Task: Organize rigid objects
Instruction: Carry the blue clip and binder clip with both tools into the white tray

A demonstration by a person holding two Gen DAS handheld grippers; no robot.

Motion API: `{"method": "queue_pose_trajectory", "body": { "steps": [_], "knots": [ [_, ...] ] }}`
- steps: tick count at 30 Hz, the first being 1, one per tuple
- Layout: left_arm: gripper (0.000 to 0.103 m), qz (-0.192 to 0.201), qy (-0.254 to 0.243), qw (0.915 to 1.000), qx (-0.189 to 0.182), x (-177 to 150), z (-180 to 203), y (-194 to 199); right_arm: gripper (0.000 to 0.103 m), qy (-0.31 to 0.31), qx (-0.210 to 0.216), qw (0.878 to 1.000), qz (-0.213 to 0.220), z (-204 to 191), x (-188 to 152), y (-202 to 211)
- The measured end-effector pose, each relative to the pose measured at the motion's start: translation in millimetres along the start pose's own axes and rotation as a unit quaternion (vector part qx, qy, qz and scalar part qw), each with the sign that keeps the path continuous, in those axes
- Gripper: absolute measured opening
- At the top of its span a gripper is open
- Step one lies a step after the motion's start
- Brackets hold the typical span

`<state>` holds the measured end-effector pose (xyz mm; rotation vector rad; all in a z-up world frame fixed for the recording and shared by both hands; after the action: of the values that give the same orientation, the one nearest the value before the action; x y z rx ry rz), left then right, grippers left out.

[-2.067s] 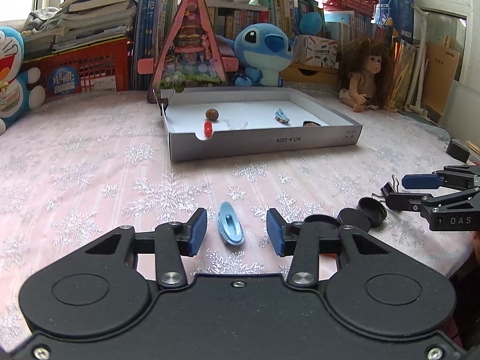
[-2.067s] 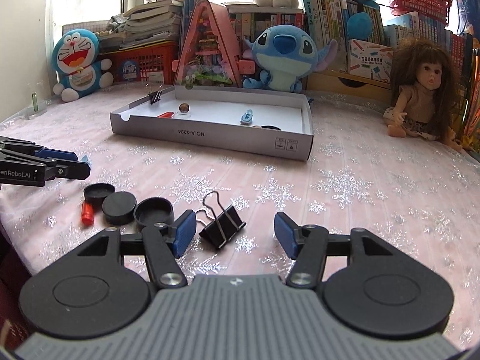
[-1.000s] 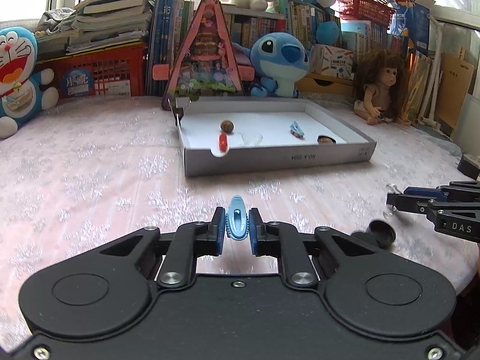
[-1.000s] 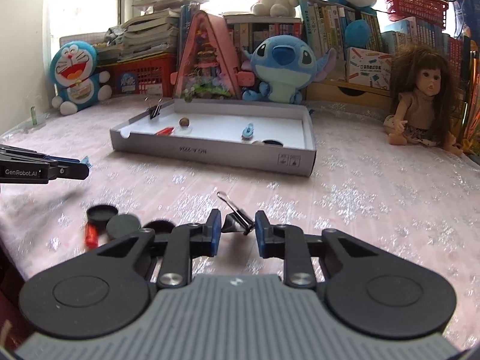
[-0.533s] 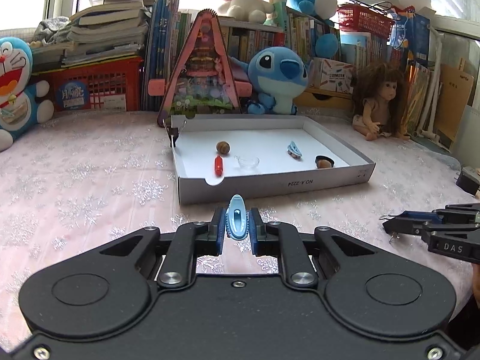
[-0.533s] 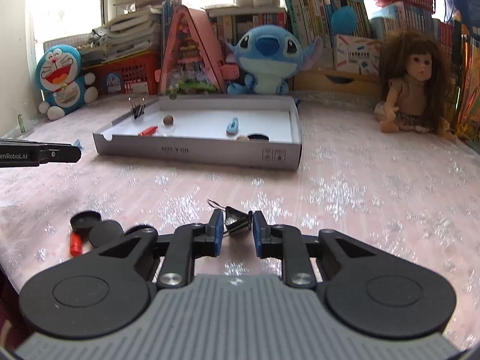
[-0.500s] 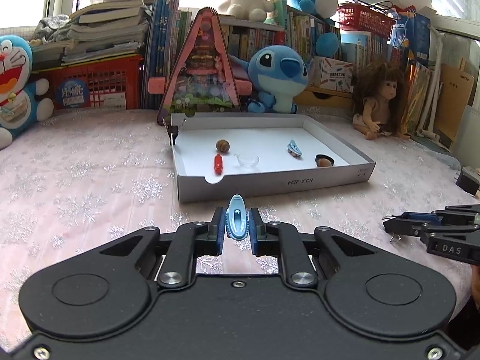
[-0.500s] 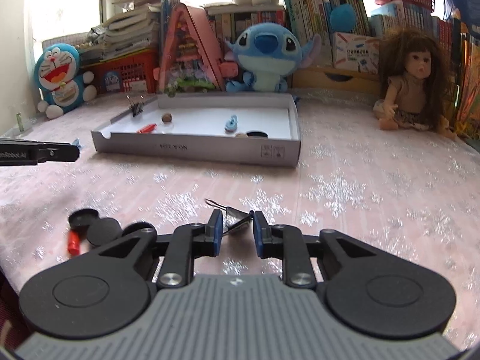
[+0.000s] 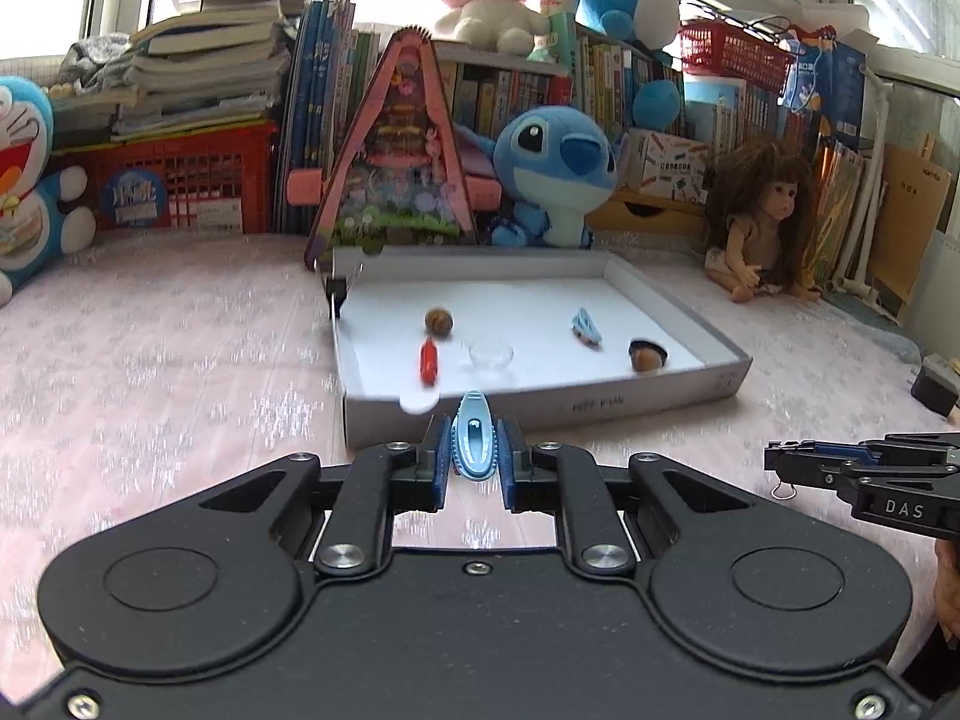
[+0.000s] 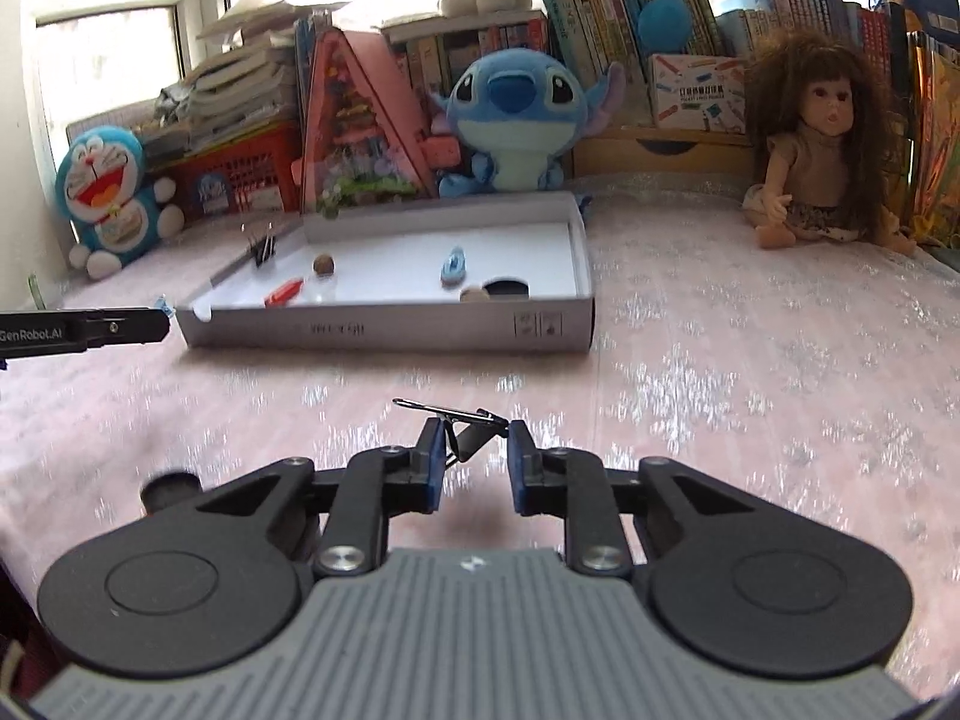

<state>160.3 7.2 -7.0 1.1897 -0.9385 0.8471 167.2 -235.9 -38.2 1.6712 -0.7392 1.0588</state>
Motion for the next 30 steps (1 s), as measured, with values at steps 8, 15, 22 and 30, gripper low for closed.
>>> {"method": "queue_pose_trajectory", "body": {
  "steps": [8,15,22,30],
  "knots": [
    [0.015,0.009,0.006,0.9999,0.002,28.8,-0.5,-24.8,0.025,-0.016,0.005,1.000,0.023,-0.1,36.1,-13.7],
    [0.015,0.008,0.018,0.9997,0.015,51.0,-10.7,-59.9,0.025,-0.037,-0.002,0.999,0.026,10.3,68.7,-44.4],
    [0.015,-0.006,0.032,0.9989,0.034,61.4,-23.7,-102.4,0.025,-0.063,-0.010,0.998,0.018,20.2,88.5,-80.8],
    [0.015,-0.014,0.036,0.9987,0.034,76.0,-29.1,-144.1,0.025,-0.065,-0.023,0.998,0.008,25.5,102.6,-118.6]
  ]
}}
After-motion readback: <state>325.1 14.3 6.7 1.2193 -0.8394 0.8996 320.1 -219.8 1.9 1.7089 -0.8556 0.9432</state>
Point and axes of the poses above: each gripper's, at about its wrist camera, not at the fingertips, and y roughly against the way its jaws point, z to its right, x to its top, the point moved 10 cm from there along -y, roughly the way its jaws point, and after that the axes turned 8 degrees about z, right-handed, at the moved point
